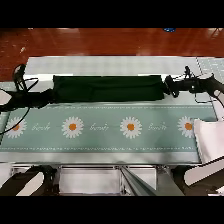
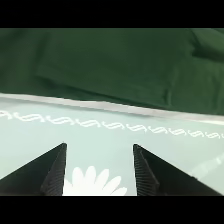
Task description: Fold the shirts.
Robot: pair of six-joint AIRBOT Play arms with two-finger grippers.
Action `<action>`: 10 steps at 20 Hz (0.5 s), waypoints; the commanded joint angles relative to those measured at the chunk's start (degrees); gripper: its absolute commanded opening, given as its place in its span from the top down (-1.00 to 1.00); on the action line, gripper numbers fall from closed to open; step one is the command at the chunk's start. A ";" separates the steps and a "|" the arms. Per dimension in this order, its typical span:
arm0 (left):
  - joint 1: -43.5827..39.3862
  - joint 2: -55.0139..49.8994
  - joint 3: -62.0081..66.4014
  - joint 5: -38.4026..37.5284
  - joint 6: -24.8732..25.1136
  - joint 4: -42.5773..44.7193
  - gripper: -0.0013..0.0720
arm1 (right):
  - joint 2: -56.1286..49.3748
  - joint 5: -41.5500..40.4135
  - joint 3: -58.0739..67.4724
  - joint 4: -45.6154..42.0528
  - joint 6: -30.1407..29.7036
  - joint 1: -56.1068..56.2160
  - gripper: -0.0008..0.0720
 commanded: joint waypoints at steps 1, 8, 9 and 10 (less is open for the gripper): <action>-2.27 -0.92 -0.55 0.96 0.02 -1.36 0.07 | -0.63 2.80 5.77 0.70 -1.57 3.10 0.91; -4.66 -2.82 4.00 0.85 7.37 -11.98 0.92 | 20.52 12.20 2.19 -17.05 1.33 3.15 0.91; -6.25 -4.07 5.40 0.63 7.37 -11.98 0.92 | 25.46 12.26 -0.90 -18.95 1.64 3.10 0.91; -8.15 -5.73 7.04 -0.04 7.34 -12.00 0.92 | 30.18 12.22 -4.28 -20.06 1.77 3.10 0.91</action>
